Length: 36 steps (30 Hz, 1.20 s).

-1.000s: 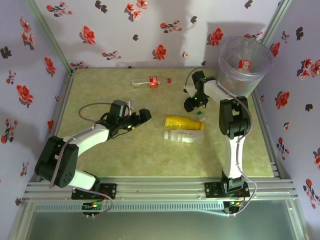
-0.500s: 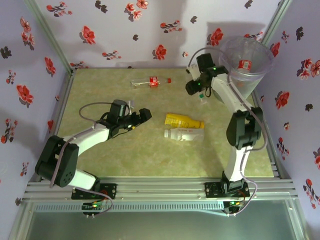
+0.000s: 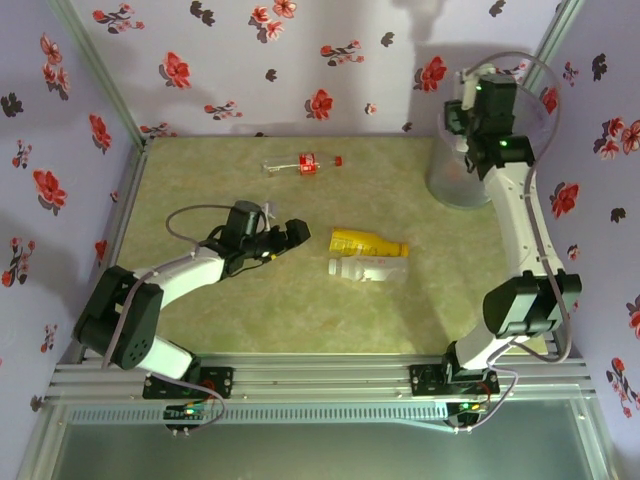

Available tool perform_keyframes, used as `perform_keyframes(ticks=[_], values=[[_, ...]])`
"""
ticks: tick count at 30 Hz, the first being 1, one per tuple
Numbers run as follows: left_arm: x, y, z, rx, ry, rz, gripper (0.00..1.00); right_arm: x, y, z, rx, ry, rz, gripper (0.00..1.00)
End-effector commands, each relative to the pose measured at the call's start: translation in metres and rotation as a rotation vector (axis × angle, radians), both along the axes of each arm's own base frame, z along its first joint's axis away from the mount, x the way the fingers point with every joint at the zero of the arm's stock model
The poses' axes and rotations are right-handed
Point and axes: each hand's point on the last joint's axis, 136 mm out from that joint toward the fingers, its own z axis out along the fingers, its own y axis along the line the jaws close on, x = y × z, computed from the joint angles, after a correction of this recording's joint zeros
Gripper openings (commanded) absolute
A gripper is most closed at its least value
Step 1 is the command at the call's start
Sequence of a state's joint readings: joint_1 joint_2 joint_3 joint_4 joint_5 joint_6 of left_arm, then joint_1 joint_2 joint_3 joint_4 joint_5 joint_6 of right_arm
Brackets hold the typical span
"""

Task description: Put the plastic bottles in the bin

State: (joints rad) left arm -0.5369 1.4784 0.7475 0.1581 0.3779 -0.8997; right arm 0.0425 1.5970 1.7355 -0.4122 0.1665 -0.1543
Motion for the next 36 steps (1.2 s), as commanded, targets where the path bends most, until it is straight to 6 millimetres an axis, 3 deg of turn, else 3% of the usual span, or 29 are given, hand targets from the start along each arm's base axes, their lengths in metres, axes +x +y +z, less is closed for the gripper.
perform_keyframes(ticks=[1,7,16,23,36], values=[[0.004,-0.006,0.01,-0.025,-0.024,-0.01,1.0,0.007,-0.02,0.04,0.025,-0.213,-0.074,0.54],[0.004,-0.006,0.011,-0.023,-0.026,-0.012,1.0,0.01,-0.046,0.06,0.034,-0.367,-0.141,0.54],[0.004,-0.007,0.009,-0.021,-0.022,-0.014,1.0,0.002,-0.055,0.076,0.015,-0.463,-0.175,0.56],[0.002,-0.007,0.01,-0.023,-0.025,-0.016,1.0,0.017,-0.072,0.045,-0.121,-0.412,-0.222,0.56],[-0.001,-0.006,0.007,-0.02,-0.022,-0.018,1.0,0.028,-0.12,0.005,0.002,-0.39,-0.256,0.54]])
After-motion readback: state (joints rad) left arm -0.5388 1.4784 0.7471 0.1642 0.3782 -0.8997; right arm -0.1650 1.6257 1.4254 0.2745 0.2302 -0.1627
